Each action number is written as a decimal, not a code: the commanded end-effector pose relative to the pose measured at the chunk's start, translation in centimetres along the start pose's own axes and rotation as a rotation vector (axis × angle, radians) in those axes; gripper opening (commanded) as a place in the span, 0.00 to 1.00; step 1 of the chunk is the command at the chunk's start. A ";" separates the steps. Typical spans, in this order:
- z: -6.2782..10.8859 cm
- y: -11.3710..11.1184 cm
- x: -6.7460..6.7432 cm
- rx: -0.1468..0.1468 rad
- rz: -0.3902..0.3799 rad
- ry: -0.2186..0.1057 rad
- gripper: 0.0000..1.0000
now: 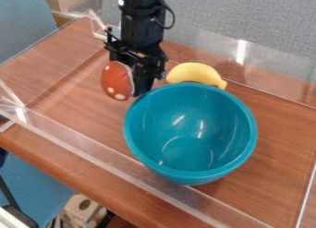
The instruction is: Remove the mushroom from the blue bowl and put it on the table
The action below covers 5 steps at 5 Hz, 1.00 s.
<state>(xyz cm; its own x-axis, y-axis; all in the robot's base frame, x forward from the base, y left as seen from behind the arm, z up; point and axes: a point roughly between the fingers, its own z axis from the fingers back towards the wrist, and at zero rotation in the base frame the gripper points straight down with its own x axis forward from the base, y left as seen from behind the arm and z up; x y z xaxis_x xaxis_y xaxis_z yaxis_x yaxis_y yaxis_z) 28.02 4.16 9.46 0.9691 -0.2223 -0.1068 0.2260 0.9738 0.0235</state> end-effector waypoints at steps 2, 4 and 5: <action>2.2 0.7 -0.1 0.038 -0.151 -0.044 0.00; 3.6 -0.7 0.9 0.023 -0.122 -0.035 0.00; 3.0 -1.1 0.4 0.010 -0.091 -0.030 0.00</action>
<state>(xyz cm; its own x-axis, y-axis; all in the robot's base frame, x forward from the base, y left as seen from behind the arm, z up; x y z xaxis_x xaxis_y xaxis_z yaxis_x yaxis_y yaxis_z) 28.17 2.97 10.76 0.9390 -0.3166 -0.1345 0.3196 0.9475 0.0012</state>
